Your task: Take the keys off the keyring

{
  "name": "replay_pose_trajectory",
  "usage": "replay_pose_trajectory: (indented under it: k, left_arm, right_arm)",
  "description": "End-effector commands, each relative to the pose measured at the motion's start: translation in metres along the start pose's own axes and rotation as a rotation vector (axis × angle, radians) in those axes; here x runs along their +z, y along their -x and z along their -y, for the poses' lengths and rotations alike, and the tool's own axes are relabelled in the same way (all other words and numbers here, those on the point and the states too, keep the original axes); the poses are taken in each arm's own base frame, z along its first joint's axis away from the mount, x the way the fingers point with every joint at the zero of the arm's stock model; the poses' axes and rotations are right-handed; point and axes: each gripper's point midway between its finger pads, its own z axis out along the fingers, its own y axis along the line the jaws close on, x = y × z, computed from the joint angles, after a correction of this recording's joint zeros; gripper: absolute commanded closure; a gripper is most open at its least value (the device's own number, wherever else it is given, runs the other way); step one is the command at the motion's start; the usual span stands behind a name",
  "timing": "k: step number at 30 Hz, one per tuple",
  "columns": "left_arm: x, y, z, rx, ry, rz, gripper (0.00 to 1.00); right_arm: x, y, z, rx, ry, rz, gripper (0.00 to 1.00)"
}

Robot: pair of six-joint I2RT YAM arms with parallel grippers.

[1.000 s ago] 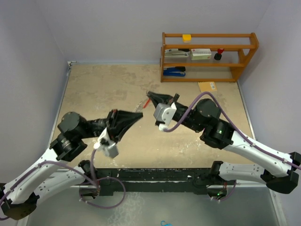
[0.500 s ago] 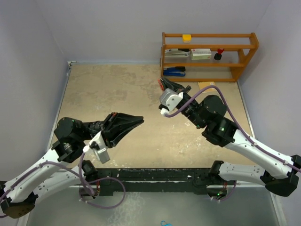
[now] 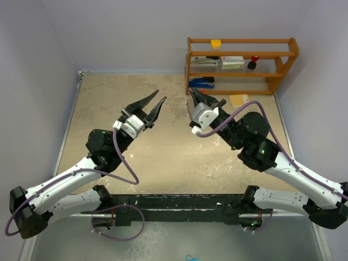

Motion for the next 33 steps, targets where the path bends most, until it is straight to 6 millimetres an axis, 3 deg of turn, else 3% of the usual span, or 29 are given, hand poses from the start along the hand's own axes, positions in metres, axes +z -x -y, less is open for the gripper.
replay_pose_trajectory:
  k: [1, 3, 5, 11, 16, 21, 24, 27, 33]
  left_arm:
    - [0.008, 0.026, -0.046, -0.108, 0.265, 0.127, 0.71]
    - [0.016, 0.026, -0.051, -0.148, 0.295, 0.138, 0.79]
    - [0.024, 0.025, -0.051, -0.195, 0.297, 0.139, 0.81]
    - [0.044, 0.024, -0.04, -0.351, 0.166, 0.136, 0.75]
    - [0.043, 0.025, -0.056, -0.554, 0.11, 0.21, 0.72]
    - [0.046, 0.008, -0.064, -0.671, 0.081, 0.225, 0.72]
    - [0.05, -0.006, -0.074, -0.747, 0.056, 0.248, 0.78]
    - [0.055, -0.011, -0.075, -0.804, -0.048, 0.312, 0.83]
    - [0.067, -0.024, -0.055, -0.941, -0.377, 0.386, 0.85]
  right_arm:
    - [-0.004, 0.024, 0.023, 0.031, -0.071, 0.086, 1.0]
    - [-0.004, 0.024, 0.023, 0.032, -0.07, 0.09, 1.0]
    - [-0.004, 0.025, 0.022, 0.034, -0.069, 0.095, 1.0]
    - [-0.004, 0.027, 0.023, 0.041, -0.072, 0.106, 1.0]
    - [-0.005, 0.027, 0.024, 0.04, -0.079, 0.109, 1.0]
    - [-0.006, 0.027, 0.024, 0.041, -0.084, 0.112, 1.0]
    - [-0.008, 0.028, 0.025, 0.046, -0.087, 0.119, 1.0]
    - [-0.009, 0.029, 0.025, 0.052, -0.083, 0.127, 1.0]
    - [-0.009, 0.033, 0.024, 0.067, -0.072, 0.143, 1.0]
